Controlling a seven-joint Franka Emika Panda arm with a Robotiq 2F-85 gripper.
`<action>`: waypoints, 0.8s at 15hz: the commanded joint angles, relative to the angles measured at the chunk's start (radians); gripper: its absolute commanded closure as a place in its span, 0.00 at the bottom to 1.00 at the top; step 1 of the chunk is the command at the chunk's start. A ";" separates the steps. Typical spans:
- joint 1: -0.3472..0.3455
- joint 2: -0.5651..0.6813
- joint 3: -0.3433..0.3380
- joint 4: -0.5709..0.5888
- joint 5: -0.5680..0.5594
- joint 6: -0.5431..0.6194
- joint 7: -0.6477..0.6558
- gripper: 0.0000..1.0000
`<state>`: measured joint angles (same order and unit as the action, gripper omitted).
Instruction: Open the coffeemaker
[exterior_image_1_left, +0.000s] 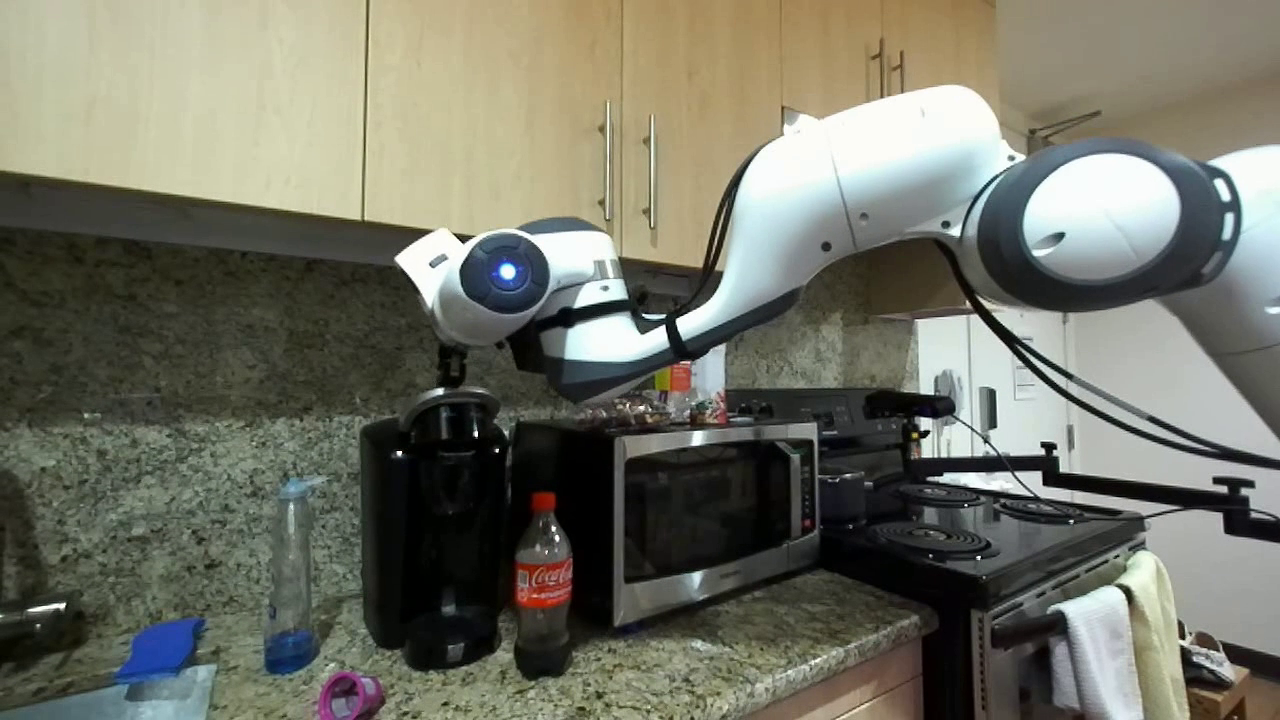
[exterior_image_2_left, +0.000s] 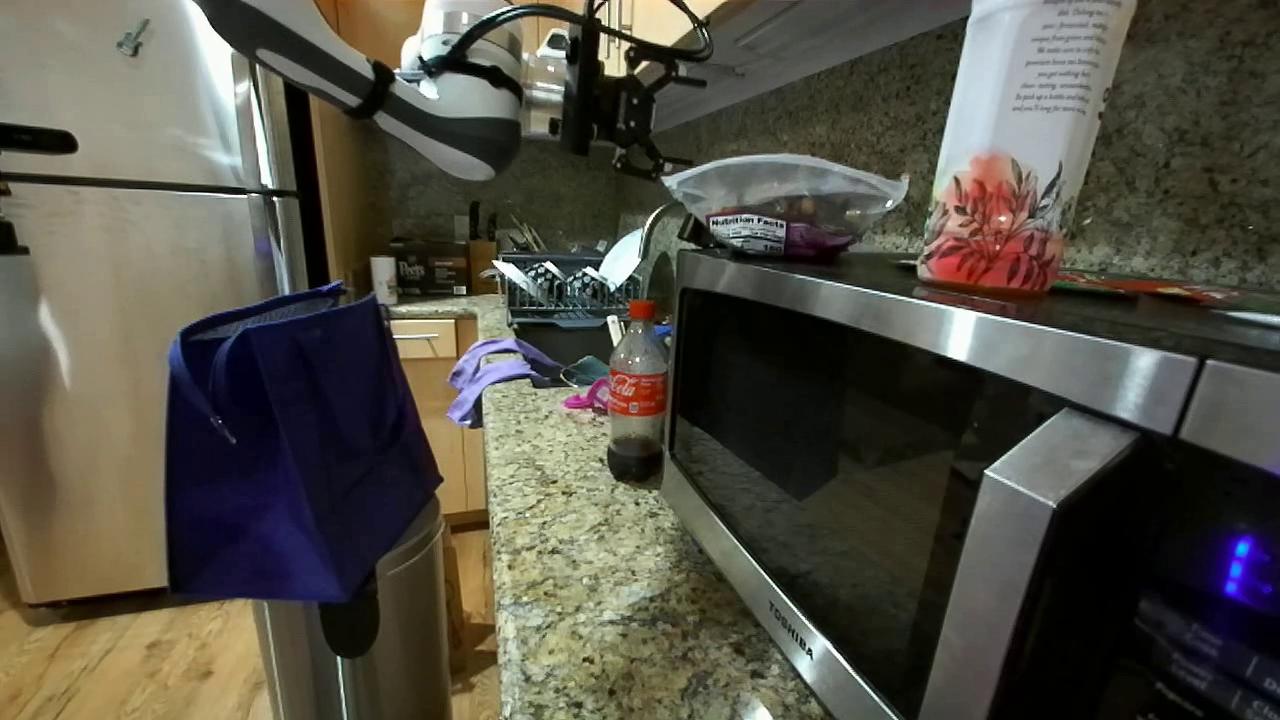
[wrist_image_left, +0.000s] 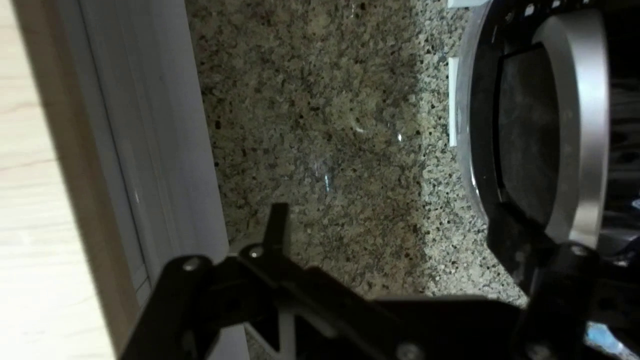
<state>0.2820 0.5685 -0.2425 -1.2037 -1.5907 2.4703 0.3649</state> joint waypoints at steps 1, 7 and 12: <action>0.027 -0.098 0.010 -0.094 0.017 -0.015 -0.004 0.00; -0.097 -0.119 0.130 -0.193 0.269 -0.036 -0.194 0.00; -0.167 -0.055 0.144 -0.180 0.201 0.016 -0.135 0.00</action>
<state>0.1517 0.4969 -0.1130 -1.3866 -1.3431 2.4516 0.2219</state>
